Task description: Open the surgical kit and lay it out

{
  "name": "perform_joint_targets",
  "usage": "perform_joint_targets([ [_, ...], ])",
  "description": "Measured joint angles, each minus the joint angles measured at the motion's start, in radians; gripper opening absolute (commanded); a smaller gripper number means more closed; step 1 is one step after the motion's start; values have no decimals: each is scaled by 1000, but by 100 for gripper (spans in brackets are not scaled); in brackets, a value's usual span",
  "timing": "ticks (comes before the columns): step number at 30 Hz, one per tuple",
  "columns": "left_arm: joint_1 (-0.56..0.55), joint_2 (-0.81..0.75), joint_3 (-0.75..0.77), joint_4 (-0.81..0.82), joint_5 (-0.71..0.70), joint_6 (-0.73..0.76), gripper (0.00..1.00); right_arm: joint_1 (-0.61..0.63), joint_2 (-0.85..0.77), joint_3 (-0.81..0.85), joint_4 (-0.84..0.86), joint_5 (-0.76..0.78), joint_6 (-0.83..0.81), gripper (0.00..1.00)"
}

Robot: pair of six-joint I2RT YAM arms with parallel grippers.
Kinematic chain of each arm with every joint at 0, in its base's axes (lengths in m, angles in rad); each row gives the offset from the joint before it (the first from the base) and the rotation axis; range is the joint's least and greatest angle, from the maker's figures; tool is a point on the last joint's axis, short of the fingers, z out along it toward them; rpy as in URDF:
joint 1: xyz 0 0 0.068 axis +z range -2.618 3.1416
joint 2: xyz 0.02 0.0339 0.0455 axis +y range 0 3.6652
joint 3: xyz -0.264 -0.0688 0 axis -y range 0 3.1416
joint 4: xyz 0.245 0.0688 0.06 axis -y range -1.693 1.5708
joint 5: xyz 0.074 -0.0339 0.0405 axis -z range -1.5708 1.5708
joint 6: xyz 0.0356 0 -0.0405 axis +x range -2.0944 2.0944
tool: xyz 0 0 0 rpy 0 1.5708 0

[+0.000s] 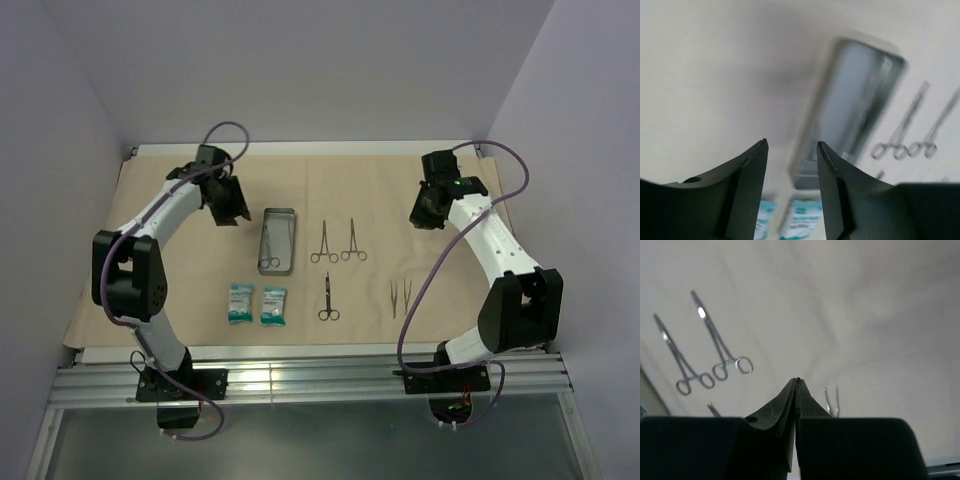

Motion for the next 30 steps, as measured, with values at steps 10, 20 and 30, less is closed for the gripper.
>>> perform_joint_targets([
  [10, -201, 121, 174, -36, -29, 7, 25, 84, -116, -51, -32, -37, 26, 6],
  [20, -270, 345, 372, -69, -75, 27, 22, 84, -169, -90, -76, -3, 23, 6],
  [30, -285, 391, 383, -76, -67, 27, 27, 84, -171, -90, -95, 37, 14, 6],
])
